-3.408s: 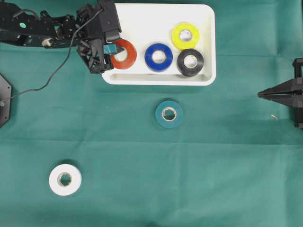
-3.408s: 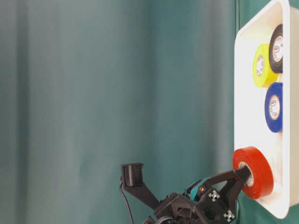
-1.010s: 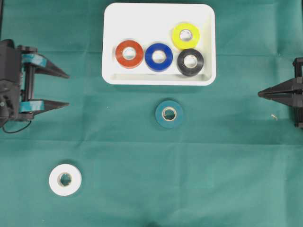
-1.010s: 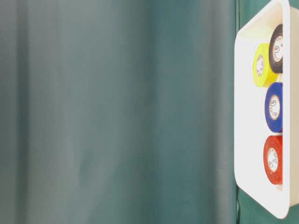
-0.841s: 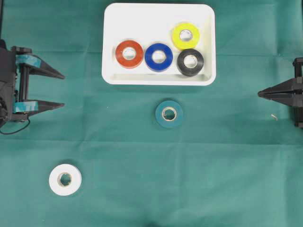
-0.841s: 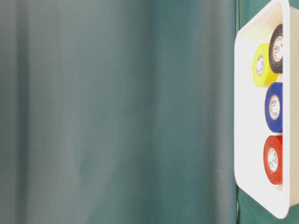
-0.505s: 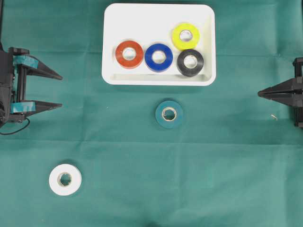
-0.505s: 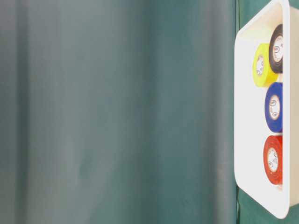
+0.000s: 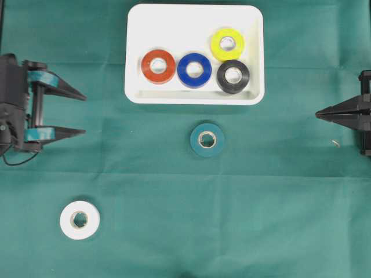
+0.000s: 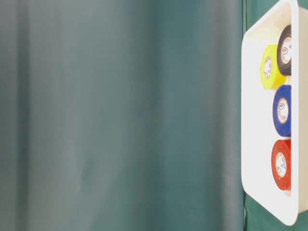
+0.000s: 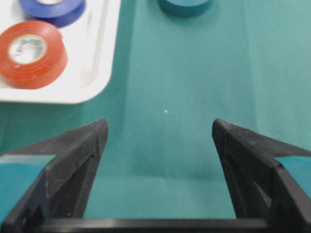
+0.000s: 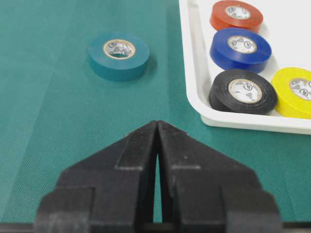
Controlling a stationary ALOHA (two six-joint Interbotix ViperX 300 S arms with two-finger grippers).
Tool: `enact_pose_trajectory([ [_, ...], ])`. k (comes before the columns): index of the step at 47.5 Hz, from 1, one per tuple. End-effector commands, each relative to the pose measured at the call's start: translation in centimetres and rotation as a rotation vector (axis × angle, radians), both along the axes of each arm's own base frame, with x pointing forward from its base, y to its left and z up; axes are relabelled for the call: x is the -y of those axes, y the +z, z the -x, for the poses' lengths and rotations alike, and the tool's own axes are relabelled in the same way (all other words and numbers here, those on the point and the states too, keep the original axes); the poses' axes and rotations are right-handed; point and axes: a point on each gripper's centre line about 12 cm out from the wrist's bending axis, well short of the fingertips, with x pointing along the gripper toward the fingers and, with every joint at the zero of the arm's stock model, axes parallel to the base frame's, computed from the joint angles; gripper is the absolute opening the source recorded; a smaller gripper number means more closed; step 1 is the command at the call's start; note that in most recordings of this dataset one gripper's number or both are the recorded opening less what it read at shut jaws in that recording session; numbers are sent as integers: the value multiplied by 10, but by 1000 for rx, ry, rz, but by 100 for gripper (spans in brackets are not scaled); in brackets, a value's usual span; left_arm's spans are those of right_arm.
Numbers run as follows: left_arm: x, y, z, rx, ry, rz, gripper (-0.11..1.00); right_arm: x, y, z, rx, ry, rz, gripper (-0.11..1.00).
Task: Put the tape into the white case with the left arm.
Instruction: 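Lower the left gripper into the teal tape roll and grip it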
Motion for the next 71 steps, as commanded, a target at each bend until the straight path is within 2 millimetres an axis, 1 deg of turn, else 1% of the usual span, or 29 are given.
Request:
enact_pose_trajectory([
  [1,4,7,-19,6,-18,0,86,0,4,-2,17,0,-1,-9],
  [12,12,3,-58,-60,-47,-2,86,0,4,-2,17,-1,-1,-9],
  [14,15,1,-69,-72,-57,-4,86,0,4,-2,17,-1,1,-9],
  [28,33,-11,-123,-126,-123,-42,86,0,4,-2,17,-1,-1,-9],
  [40,37,-15,-160,-132,-126,-46,86,0,4,-1,20,0,-1,-9],
  [46,40,-22,-178,-141,-126,-44,86,0,3,-1,18,-1,-1,-9],
  [52,43,-27,-193,-148,-131,-45,86,0,3,-1,20,0,-1,-9],
  [60,51,-29,-211,-139,-144,-45,86,0,3,-1,22,0,-1,-9],
  [63,54,-29,-216,-134,-150,-45,86,0,2,-1,22,-1,-1,-9],
  [71,57,-37,-228,-148,-153,-45,86,0,2,-1,21,1,1,-9],
])
